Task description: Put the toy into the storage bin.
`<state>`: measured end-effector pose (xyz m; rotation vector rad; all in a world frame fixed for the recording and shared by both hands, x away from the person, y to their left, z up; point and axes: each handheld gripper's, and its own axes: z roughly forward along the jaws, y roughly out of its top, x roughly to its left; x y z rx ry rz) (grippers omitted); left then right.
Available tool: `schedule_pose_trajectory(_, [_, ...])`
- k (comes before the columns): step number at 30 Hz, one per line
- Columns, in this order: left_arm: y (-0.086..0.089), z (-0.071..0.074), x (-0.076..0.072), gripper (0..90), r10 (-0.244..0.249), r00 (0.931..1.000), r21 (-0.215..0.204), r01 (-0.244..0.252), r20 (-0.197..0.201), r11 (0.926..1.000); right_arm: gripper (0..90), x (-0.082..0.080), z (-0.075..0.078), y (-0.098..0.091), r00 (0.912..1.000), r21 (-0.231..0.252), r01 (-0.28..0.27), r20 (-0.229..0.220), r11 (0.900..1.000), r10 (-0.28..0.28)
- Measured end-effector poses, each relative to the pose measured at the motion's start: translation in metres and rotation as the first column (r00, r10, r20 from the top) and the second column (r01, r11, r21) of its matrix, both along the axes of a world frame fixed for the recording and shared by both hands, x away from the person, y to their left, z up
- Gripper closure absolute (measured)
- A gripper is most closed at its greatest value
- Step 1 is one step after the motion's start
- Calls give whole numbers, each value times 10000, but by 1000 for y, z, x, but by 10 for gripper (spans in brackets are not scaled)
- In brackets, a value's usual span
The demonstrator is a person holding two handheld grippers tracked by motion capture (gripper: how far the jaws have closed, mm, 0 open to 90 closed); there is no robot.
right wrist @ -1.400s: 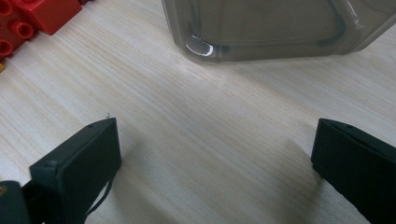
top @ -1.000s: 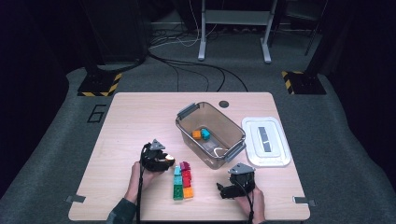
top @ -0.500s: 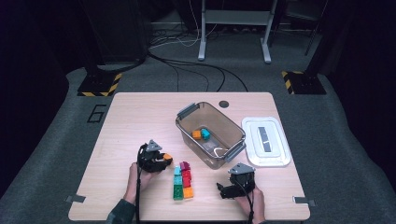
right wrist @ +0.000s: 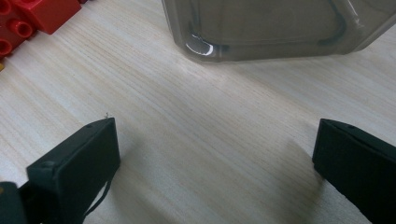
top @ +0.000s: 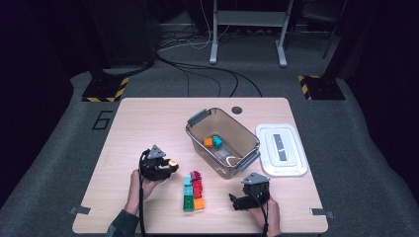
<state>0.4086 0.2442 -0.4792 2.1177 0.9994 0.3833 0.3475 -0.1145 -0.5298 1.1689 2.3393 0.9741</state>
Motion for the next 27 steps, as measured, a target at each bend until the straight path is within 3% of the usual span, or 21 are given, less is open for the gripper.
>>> schedule_pose_trajectory(10, [0,20,-1,586,-89,9995,-24,90,310,10000,0,0,0,2,10000,81,-51,-60,10000,52])
schedule_pose_trajectory(17, [-4,32,2,586,-336,9983,243,325,477,9992,0,0,0,2,9999,83,-82,-59,9999,82])
schedule_pose_trajectory(27, [-13,54,11,586,-436,9946,260,413,937,9988,0,0,0,1,9998,18,-193,-23,9998,193])
